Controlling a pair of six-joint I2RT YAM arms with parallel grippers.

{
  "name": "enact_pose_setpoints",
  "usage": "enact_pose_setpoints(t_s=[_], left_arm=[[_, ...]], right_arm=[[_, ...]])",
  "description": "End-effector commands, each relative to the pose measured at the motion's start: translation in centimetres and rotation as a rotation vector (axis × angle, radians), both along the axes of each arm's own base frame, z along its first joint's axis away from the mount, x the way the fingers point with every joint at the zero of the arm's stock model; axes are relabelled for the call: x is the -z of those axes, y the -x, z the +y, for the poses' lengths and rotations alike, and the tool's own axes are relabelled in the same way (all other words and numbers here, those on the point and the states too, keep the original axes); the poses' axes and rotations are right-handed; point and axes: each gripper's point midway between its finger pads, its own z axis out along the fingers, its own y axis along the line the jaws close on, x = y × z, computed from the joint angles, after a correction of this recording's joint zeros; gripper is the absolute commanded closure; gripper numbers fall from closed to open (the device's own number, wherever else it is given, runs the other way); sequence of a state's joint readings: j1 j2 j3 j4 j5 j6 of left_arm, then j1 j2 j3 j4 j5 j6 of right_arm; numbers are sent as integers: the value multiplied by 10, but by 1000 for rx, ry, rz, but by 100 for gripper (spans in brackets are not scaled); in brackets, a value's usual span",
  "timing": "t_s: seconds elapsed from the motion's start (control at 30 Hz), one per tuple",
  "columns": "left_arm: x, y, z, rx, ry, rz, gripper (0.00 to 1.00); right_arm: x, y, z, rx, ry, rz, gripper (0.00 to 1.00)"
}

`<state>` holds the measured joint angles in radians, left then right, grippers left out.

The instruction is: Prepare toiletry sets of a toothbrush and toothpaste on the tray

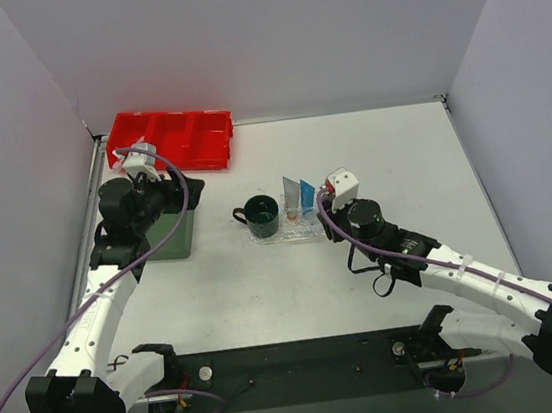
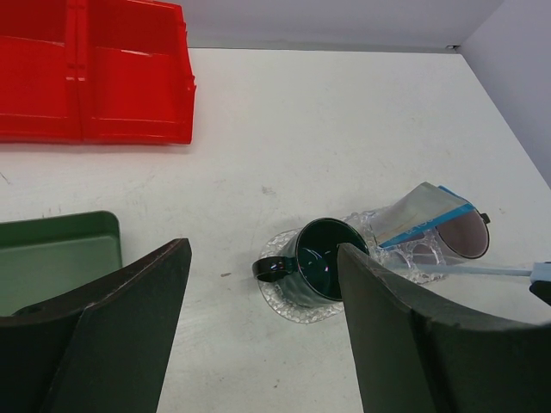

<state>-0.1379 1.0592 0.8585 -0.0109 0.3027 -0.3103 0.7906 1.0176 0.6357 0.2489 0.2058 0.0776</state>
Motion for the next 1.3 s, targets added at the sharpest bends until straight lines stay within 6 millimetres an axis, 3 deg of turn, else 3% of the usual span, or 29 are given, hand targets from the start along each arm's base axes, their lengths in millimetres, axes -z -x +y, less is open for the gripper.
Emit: enact_pose_setpoints(t_s=[0.0, 1.07, 1.27], left_arm=[[-10, -3, 0, 1, -7, -42, 21], [-9, -3, 1, 0, -18, -40, 21], [-10, -3, 1, -1, -17, -41, 21]], right_arm=[[-7, -11, -1, 33, -22, -52, 100], [16, -19, 11, 75, 133, -106, 100], [14, -14, 13, 74, 153, -112, 70]])
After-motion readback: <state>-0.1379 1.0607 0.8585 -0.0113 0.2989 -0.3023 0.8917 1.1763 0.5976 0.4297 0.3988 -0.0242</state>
